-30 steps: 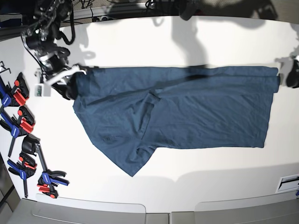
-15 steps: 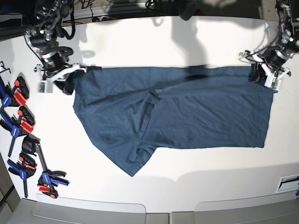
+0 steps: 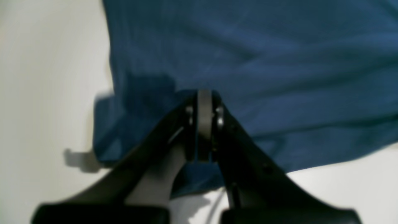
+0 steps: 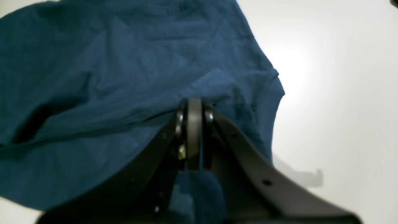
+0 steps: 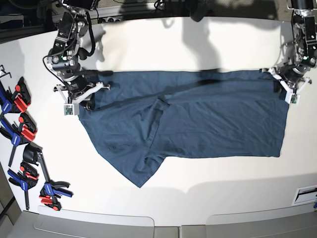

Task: Fold the T-shirt properly
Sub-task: 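Grasp the folded shirt edge with both grippers at its two ends, then lift and pull the grasped edge with both grippers away from the shirt body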

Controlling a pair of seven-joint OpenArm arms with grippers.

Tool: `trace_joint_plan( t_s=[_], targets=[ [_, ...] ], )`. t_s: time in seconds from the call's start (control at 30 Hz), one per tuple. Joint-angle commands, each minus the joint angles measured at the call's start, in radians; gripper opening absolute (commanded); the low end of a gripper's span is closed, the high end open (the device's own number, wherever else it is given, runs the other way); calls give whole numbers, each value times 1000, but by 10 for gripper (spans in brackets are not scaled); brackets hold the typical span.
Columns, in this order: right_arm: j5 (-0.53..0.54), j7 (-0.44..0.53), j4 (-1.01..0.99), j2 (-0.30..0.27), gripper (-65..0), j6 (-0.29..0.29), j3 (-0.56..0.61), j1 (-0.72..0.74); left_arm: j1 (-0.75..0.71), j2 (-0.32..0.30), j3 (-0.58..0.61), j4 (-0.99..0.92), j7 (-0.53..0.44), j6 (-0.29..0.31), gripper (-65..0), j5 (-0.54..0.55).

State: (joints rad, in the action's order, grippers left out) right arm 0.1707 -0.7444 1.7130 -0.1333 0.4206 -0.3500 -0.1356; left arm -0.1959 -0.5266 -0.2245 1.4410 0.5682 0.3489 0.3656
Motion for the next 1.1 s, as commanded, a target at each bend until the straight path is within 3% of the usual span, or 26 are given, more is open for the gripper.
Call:
trace_joint_plan(
  t_s=[0.0,0.17,0.43,0.6,0.83,0.93,1.07],
  targets=[
    [-7,13,13,-11,-650,-14,-3,7,15,-17,-8,-24,-19,2,-650,14],
    [-67,3,-42,-16,-650,-66,-3,0,13,-17,-8,-138,-21,2,-650,13],
    [-67,3,-207,-16,-650,-70,-4,0,13,-17,-8,-146,-7,2,-650,14],
    [-59,-78,-234,-18,-650,-55,-4,-4,13,-24,-12,-146,77,3,-650,133],
    [-55,-100,-231,-77,-650,-32,-4,-91,-35,-28,-26,-145,98,3,-650,141],
    [-4,-117,-230,-107,-650,-32,-4,-140,-79,-28,-51,-141,101,2,-650,143],
    [36,-158,-211,-133,-650,-32,-4,-205,-168,-27,-121,-91,139,3,-650,233]
  ],
)
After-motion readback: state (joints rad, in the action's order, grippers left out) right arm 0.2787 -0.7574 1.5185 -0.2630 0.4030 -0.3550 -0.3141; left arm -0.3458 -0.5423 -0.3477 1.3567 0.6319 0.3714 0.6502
